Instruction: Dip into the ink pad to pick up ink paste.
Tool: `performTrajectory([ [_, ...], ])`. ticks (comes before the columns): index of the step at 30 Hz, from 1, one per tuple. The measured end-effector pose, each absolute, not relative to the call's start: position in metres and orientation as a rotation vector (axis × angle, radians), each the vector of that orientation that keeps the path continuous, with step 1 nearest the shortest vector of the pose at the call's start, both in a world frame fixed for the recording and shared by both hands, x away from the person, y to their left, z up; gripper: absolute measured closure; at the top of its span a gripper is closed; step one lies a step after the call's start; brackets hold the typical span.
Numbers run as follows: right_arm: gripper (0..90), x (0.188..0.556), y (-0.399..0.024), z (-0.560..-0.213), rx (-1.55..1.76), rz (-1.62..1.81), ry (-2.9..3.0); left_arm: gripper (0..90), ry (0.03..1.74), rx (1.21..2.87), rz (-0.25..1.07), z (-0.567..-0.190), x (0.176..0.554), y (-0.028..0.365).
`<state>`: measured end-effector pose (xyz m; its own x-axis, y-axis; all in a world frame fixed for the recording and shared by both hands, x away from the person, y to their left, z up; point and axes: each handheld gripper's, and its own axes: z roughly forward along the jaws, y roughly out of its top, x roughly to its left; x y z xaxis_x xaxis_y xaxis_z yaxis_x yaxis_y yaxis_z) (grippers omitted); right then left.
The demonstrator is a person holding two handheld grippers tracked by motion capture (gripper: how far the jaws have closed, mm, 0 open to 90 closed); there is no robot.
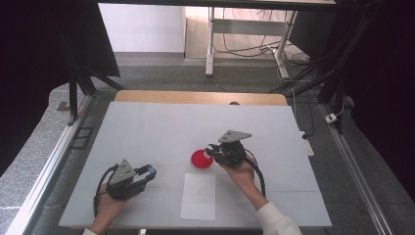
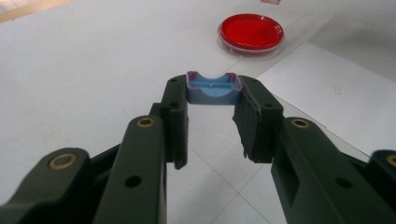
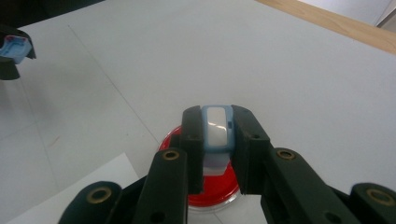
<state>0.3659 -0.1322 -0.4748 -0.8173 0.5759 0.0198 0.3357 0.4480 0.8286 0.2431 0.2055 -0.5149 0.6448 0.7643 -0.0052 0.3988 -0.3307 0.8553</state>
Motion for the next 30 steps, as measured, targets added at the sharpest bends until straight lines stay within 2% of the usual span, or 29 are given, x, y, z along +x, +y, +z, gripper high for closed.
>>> performTrajectory([
  [12, 75.3, 0.347, -0.142, -0.459, 0.76, 1.347, 2.405, 65.4, 0.912, 1.96, 0.525, -0.514, 0.239, 0.203],
  [30, 75.3, 0.332, -0.15, -0.457, 0.747, 1.365, 2.426, 65.4, 0.915, 1.973, 0.523, -0.515, 0.239, 0.202],
])
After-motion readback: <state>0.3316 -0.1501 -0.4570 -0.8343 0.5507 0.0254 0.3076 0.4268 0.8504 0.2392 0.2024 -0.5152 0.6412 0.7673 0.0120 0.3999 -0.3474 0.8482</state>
